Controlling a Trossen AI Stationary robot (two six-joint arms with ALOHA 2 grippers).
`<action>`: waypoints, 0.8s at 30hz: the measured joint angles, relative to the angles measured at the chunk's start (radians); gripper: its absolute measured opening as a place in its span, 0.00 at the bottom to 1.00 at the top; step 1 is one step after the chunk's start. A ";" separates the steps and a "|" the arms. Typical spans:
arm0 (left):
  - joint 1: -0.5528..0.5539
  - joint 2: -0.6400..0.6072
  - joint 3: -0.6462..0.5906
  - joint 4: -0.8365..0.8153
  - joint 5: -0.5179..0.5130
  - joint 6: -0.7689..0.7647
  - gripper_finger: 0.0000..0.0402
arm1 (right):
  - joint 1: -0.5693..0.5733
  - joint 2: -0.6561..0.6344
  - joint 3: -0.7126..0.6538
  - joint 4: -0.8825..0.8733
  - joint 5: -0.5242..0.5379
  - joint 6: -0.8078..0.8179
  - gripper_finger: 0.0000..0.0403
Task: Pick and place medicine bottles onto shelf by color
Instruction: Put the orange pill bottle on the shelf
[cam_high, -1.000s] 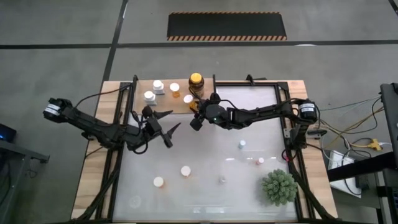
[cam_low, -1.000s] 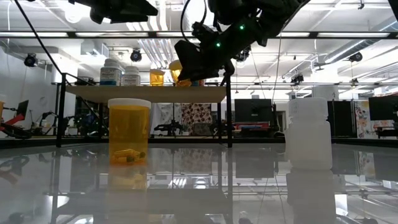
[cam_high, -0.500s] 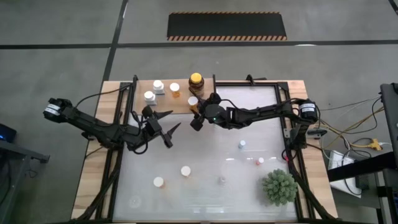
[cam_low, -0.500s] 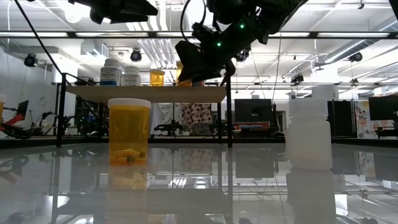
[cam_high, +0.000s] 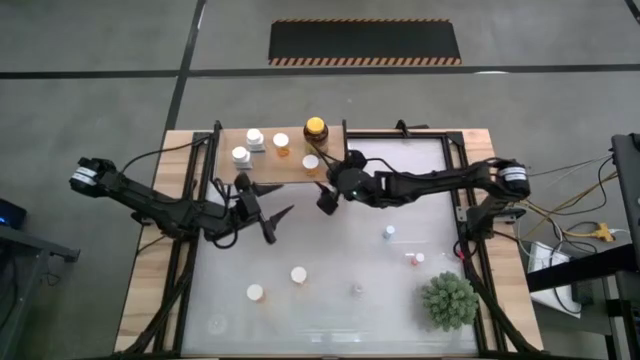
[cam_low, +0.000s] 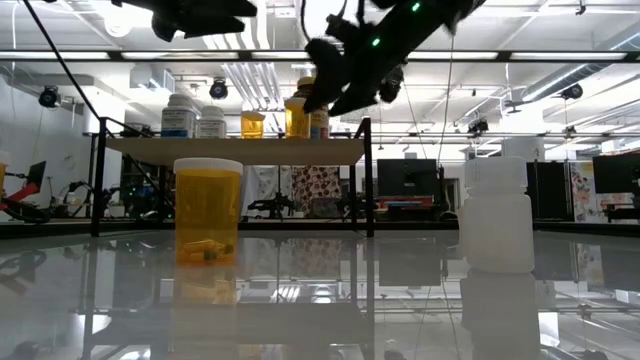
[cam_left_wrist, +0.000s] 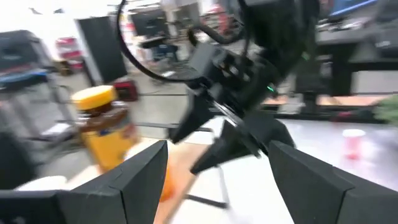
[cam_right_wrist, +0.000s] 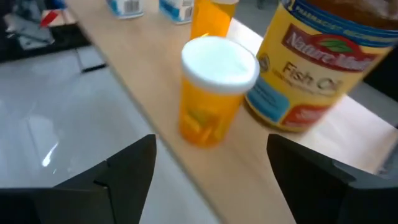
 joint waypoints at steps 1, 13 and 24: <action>-0.003 0.000 0.000 -0.007 0.030 -0.021 0.65 | 0.011 -0.020 0.000 -0.034 0.000 0.004 0.73; -0.121 0.099 0.064 -0.156 0.340 -0.544 0.65 | 0.212 -0.267 -0.048 -0.404 -0.003 0.038 0.68; -0.262 0.432 0.567 -1.147 0.612 -1.088 0.65 | 0.355 -0.393 -0.213 -0.297 0.000 0.032 0.66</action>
